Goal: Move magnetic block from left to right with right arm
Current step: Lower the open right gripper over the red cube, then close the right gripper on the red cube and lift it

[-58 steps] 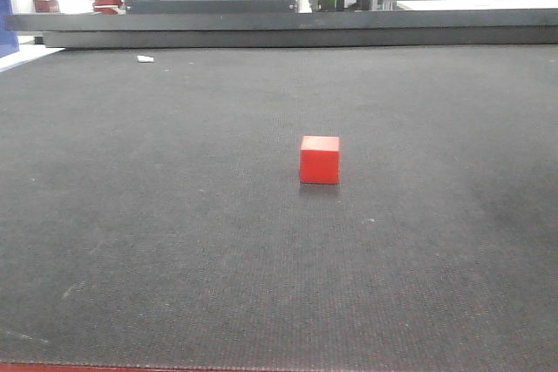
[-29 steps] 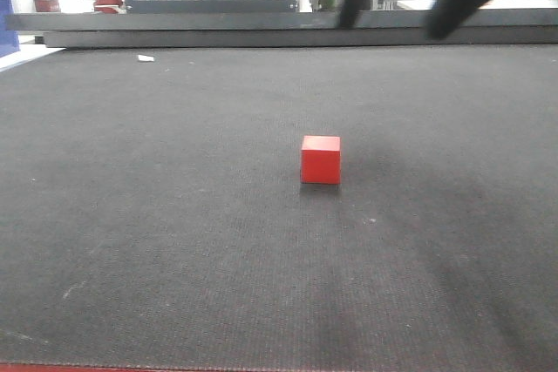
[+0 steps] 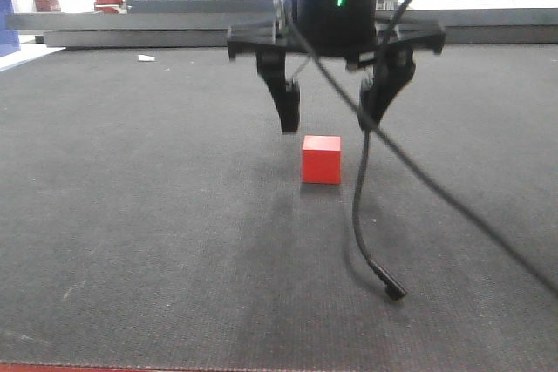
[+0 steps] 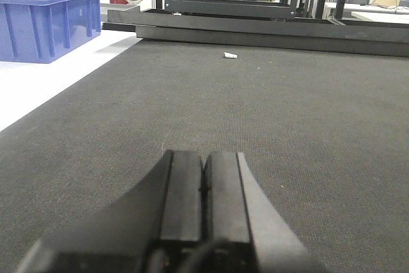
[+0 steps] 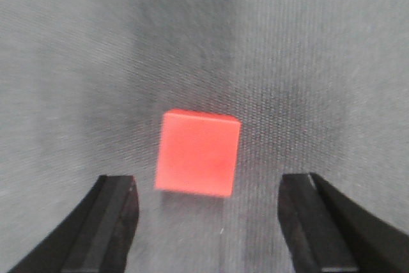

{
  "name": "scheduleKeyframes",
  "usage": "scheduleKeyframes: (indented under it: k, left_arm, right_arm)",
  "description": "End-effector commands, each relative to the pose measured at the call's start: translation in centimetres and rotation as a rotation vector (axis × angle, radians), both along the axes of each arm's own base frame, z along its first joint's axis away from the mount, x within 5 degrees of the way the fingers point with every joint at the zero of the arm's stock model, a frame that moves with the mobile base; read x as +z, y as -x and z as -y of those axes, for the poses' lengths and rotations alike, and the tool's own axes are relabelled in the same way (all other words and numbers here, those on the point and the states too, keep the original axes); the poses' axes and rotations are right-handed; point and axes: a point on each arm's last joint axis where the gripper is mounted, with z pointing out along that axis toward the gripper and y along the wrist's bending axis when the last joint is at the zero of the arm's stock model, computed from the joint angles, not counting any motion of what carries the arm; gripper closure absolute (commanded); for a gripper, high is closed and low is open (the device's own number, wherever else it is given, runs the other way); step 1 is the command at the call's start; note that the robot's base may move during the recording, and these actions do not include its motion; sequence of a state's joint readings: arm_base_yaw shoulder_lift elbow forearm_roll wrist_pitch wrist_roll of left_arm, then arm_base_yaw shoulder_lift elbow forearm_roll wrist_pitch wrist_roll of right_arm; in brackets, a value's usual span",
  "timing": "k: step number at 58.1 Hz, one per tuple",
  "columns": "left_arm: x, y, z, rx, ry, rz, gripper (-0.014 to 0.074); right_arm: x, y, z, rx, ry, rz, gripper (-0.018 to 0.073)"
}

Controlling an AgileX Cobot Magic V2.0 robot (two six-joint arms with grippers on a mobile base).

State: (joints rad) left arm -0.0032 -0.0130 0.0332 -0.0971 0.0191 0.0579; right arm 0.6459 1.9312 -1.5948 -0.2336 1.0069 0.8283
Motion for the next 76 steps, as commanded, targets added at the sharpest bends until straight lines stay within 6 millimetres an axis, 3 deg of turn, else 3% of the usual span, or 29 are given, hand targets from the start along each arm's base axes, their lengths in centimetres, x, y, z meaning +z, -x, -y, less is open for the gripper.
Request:
scheduleKeyframes:
  k: [1,29,35,44,51,57,63,76]
  left_arm:
    - [0.6,0.1,-0.1,0.007,0.011,0.088,0.0722]
    - [0.6,0.1,-0.1,0.007,0.011,0.088,0.0722]
    - [0.6,0.1,-0.1,0.007,0.011,0.088,0.0722]
    - [0.6,0.1,-0.1,0.007,0.011,0.088,0.0722]
    - [0.6,0.1,-0.1,0.007,0.011,0.088,0.0722]
    - [0.6,0.1,-0.1,0.007,0.011,0.088,0.0722]
    - [0.6,0.1,-0.1,0.007,0.011,0.088,0.0722]
    - [0.6,0.1,-0.1,0.007,0.011,0.088,0.0722]
  right_arm:
    - [2.5,-0.6,0.4,0.002,-0.035,0.099,-0.0002]
    - [-0.3,-2.3,-0.2,0.003,-0.063,0.1,0.0011]
    - [-0.7,-2.4,-0.2,0.003,-0.055,0.09,0.0101]
    - [0.0,-2.4,-0.2,0.02,-0.057,0.107,0.0309]
    - [1.8,-2.2,0.3,0.06,-0.057,0.146,0.0323]
    - [3.8,-1.9,1.8,0.081,-0.053,0.185,0.0323]
    - [6.1,-1.0,4.9,0.097,-0.037,0.233,0.0323]
    - [7.1,2.9,12.7,0.19,0.051,0.288,0.0323]
